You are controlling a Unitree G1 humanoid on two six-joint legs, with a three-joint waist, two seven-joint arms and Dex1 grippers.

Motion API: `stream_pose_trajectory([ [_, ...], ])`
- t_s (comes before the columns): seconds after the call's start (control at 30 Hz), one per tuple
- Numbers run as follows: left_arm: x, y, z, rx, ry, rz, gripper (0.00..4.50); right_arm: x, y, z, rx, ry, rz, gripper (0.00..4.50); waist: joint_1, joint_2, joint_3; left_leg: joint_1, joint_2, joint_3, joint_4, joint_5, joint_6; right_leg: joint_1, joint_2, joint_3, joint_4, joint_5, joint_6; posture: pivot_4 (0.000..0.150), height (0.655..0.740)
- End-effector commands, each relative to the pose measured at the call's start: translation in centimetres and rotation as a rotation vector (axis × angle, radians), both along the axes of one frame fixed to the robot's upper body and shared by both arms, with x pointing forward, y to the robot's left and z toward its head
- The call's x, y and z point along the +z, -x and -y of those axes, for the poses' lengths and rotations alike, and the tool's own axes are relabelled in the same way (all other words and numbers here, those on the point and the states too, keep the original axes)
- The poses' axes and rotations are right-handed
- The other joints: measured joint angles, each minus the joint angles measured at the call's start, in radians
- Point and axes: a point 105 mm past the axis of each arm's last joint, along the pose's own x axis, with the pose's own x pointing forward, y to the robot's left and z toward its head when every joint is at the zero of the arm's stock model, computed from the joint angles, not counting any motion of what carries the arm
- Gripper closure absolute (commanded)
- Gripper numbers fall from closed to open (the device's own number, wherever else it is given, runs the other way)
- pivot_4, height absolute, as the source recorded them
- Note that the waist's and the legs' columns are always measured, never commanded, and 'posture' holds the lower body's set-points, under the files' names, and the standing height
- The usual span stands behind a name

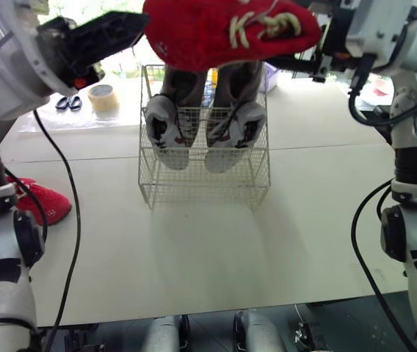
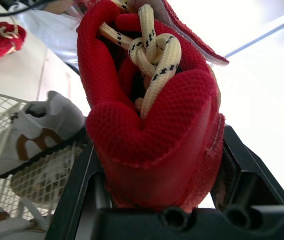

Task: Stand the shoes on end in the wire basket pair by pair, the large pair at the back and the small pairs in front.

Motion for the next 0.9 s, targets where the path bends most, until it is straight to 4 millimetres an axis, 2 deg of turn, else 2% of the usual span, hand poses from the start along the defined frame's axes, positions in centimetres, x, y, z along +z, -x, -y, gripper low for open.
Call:
stream_pose_trajectory([
  [0.03, 0.2, 0.1, 0.1, -0.019, -0.04, 0.06, 0.0, 1.3, 1.3, -0.1, 0.03, -0.014, 0.057, 2.66, -0.002, 0.0, 0.0, 0.0, 0.0, 0.0, 0.0, 0.0, 0.0, 0.0, 0.0, 0.0, 0.0, 0.0, 0.0, 0.15, 0.7351],
  [0.13, -0.4, 0.1, 0.3, -0.076, -0.059, 0.041, 0.0, 1.4, 1.4, -0.2, 0.035, -0.015, 0.058, 2.66, -0.003, 0.0, 0.0, 0.0, 0.0, 0.0, 0.0, 0.0, 0.0, 0.0, 0.0, 0.0, 0.001, 0.0, 0.0, 0.15, 0.7351],
  [0.23, -0.4, -0.2, 0.0, -0.077, -0.046, 0.034, 0.83, 1.3, 1.6, -0.2, 0.037, -0.014, 0.062, 2.66, -0.002, 0.0, 0.0, 0.0, 0.0, 0.0, 0.0, 0.0, 0.0, -0.001, 0.0, 0.0, 0.001, 0.0, 0.0, 0.15, 0.7351],
  [0.47, -0.2, -0.4, -0.3, -0.089, -0.028, 0.034, 4.23, 0.9, 1.9, -0.6, 0.052, 0.005, 0.054, 2.66, -0.003, 0.0, 0.0, 0.0, 0.001, 0.0, 0.0, 0.0, 0.0, -0.001, 0.0, 0.001, 0.001, 0.0, 0.0, 0.15, 0.7351],
  [0.57, 0.0, -0.1, -0.2, -0.105, -0.008, 0.032, 4.23, 0.6, 2.0, -0.8, 0.063, 0.012, 0.037, 2.66, -0.003, 0.0, 0.0, 0.0, 0.001, 0.0, 0.0, 0.0, 0.0, -0.001, 0.0, 0.001, 0.001, 0.0, 0.0, 0.15, 0.7351],
  [0.63, 0.3, 0.2, -0.5, -0.114, 0.029, 0.027, 4.25, 0.3, 2.0, -0.9, 0.069, 0.017, 0.019, 1.65, -0.003, 0.0, 0.0, 0.0, 0.001, 0.0, 0.0, 0.0, 0.0, -0.001, 0.0, 0.001, 0.001, 0.0, 0.0, 0.15, 0.7351],
  [0.67, 0.4, 0.2, -0.5, -0.114, 0.04, 0.025, 4.25, 0.2, 2.0, -0.9, 0.071, 0.018, 0.013, 1.38, -0.003, 0.0, 0.0, 0.0, 0.001, 0.0, 0.0, 0.0, 0.0, -0.001, 0.0, 0.001, 0.001, 0.0, 0.0, 0.15, 0.7351],
  [0.73, 0.6, 0.4, -0.9, -0.11, 0.083, 0.018, 4.25, 0.2, 1.9, -0.6, 0.082, -0.012, -0.059, 0.3, -0.002, 0.0, 0.0, 0.0, 0.001, 0.0, 0.0, 0.0, 0.0, -0.001, 0.0, 0.001, 0.001, 0.0, 0.0, 0.15, 0.7351],
  [0.77, 0.7, 0.5, -1.1, -0.106, 0.109, 0.015, 4.25, 0.4, 1.9, -0.4, 0.083, -0.039, -0.089, 0.07, -0.002, 0.0, 0.0, 0.0, 0.001, -0.001, 0.0, 0.0, 0.0, -0.001, 0.0, 0.001, 0.001, 0.0, 0.0, 0.15, 0.7351],
  [0.83, 1.0, 0.6, -1.7, -0.089, 0.173, 0.007, 4.25, 1.1, 1.8, 0.4, 0.09, -0.155, -0.164, 0.07, 0.0, 0.0, 0.0, 0.0, 0.001, -0.002, 0.001, 0.0, 0.0, -0.001, 0.0, 0.001, 0.001, 0.0, 0.0, 0.15, 0.7351],
  [0.9, 1.5, 1.0, -3.0, -0.078, 0.361, -0.006, 4.25, 0.3, 1.5, 3.4, 0.256, -0.59, -0.621, 0.07, 0.005, -0.003, -0.002, 0.0, 0.001, -0.004, 0.001, 0.0, 0.0, 0.0, 0.0, 0.001, 0.001, 0.0, 0.0, 0.15, 0.7351],
])
